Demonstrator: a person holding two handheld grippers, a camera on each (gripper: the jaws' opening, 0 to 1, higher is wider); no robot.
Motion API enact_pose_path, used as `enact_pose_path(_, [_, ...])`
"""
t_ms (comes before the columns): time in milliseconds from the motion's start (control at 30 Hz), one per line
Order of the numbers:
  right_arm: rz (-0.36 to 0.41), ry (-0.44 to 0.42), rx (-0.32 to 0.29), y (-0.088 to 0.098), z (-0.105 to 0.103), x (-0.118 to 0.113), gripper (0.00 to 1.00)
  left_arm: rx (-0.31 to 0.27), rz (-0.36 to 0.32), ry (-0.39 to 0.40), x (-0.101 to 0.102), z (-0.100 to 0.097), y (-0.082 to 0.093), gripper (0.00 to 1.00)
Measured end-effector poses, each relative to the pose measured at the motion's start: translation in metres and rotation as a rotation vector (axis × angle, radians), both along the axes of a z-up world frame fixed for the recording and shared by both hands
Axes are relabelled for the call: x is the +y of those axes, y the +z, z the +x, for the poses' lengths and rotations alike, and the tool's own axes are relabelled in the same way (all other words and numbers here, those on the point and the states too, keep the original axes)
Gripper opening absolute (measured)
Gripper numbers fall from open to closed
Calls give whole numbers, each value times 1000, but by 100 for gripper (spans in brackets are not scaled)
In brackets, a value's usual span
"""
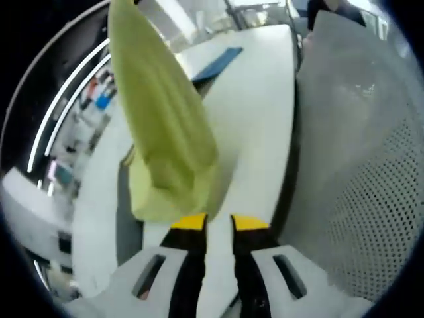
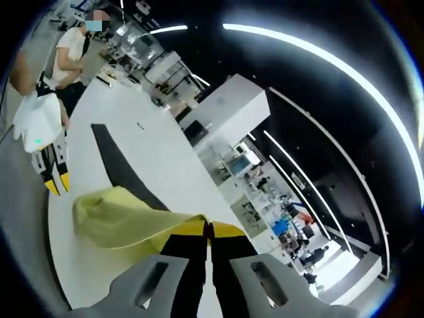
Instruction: Fold the garment on the visible template until the final outline fits inside the template.
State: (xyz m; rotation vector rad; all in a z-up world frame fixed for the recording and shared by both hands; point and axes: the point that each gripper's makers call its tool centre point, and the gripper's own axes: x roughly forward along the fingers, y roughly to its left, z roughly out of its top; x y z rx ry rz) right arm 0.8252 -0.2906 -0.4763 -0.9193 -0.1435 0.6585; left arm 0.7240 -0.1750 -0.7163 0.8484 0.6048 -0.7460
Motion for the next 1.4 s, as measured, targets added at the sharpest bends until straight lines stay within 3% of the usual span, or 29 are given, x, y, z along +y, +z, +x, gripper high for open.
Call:
enact_pose_path(167, [11,17,-10,5,2,8,1,-23,-41,-9,-18,20,-8,7])
enact_pose_path(267, [10,23,-11,5,1,9,1,-70,52,-46,-17,34,-14,6])
enact_pose_path(467, [22,14,-9,4,0,4,1,-25,63,-66,-20,39,-30,6])
enact_pose_path(533, [26,11,-9,4,-1,3,1,-21,115,-81,-16,42,-34,6])
enact_pose_path(800, [39,2,-5,3,0,-3,1,30,162,-97,-15,46,-49,0])
enact_pose_path(933, [36,-3,-4,1,2,-5,1,73,108,-50,-14,47,-47,0])
enact_pose_path(1100, [34,-20,15,-6,5,-12,1,95,-47,48,-6,49,-28,0])
enact_pose_path(1233, [34,-26,31,-12,6,-15,1,82,-87,85,9,51,-16,0])
enact_pose_path(1400, [4,-39,58,-26,8,-18,1,119,-147,98,15,42,4,0])
